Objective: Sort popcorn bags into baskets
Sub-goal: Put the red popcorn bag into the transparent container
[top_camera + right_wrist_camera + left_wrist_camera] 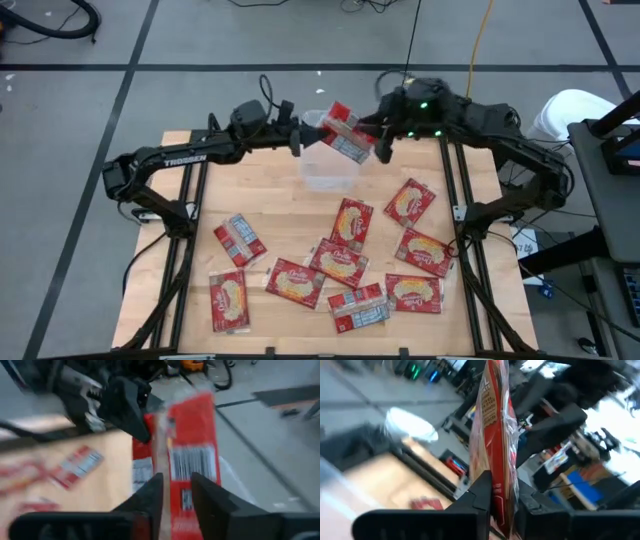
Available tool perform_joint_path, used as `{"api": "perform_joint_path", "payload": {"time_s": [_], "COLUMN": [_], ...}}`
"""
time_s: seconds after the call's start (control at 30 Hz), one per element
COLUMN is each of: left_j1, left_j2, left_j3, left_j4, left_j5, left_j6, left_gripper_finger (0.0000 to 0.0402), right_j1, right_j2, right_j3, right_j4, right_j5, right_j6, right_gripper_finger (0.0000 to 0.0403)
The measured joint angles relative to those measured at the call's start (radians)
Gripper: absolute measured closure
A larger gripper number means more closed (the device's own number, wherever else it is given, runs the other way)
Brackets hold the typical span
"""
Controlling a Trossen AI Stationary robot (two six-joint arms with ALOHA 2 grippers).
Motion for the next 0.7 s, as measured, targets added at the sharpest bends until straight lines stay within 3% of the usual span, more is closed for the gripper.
{"api": "perform_joint_path", "payload": {"time_s": [0.2, 0.37, 0.6, 0.7], "left_j1": [-0.015, -0.062, -0.145, -0.165], "left_j2": [-0.073, -0.125, -0.137, -0.124], "left_j3": [0.003, 0.051, 0.270, 0.295], "left_j4": [0.054, -0.014, -0.426, -0.480], "left_j5": [-0.012, -0.222, -0.584, -0.632], "left_j6": [0.421, 0.792, 1.207, 1.306], "left_gripper_finger": [0.0381, 0.0367, 0.0378, 0.0379], "right_j1": [-0.067, -0.076, -0.079, -0.089], "right_j2": [-0.081, -0.117, -0.127, -0.118], "right_j3": [0.000, 0.000, 0.001, 0.001], "right_j4": [-0.001, 0.041, 0.085, 0.084], "right_j5": [-0.168, -0.138, -0.065, -0.033], "right_j6": [0.380, 0.683, 0.718, 0.700], "right_gripper_finger": [0.0250, 0.0225, 0.0211, 0.0211]}}
